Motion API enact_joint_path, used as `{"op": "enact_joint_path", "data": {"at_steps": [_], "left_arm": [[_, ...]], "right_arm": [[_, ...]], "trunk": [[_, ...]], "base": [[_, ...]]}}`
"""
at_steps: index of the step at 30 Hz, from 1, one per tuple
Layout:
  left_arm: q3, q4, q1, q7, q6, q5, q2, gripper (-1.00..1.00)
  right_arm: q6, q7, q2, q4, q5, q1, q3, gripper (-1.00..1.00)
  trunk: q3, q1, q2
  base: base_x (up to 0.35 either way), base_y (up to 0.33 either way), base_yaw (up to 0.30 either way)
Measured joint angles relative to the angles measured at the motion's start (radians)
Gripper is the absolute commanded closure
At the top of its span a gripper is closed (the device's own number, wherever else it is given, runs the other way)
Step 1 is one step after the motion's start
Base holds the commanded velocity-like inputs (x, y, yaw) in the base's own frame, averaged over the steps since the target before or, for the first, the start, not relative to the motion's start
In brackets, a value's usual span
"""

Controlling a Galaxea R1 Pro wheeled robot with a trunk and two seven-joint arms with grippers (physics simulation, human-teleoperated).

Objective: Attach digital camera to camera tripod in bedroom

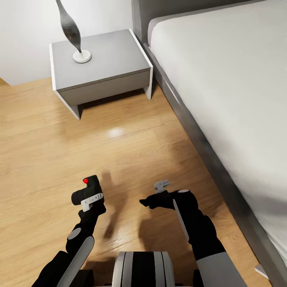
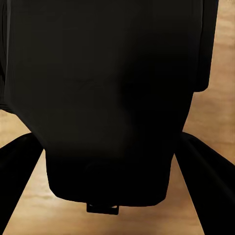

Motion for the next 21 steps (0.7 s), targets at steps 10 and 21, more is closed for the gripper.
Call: {"op": "enact_joint_path", "data": {"at_steps": [10,21], "left_arm": [[0.000,0.000,0.000,-0.001,-0.001,-0.002,0.001,1.00],[-0.002,0.000,0.000,-0.008,-0.002,-0.003,0.002,1.00]], "right_arm": [[-0.001,0.000,0.000,0.000,0.000,0.000,-0.001,-1.00],[-0.003,-0.001,0.000,0.002,0.006,0.000,0.001,-1.00]], "trunk": [[0.035,-0.004,0.002],[0.077,-0.009,0.005]], "base": [[0.000,0.000,0.000],[0.000,0.000,0.000]]}}
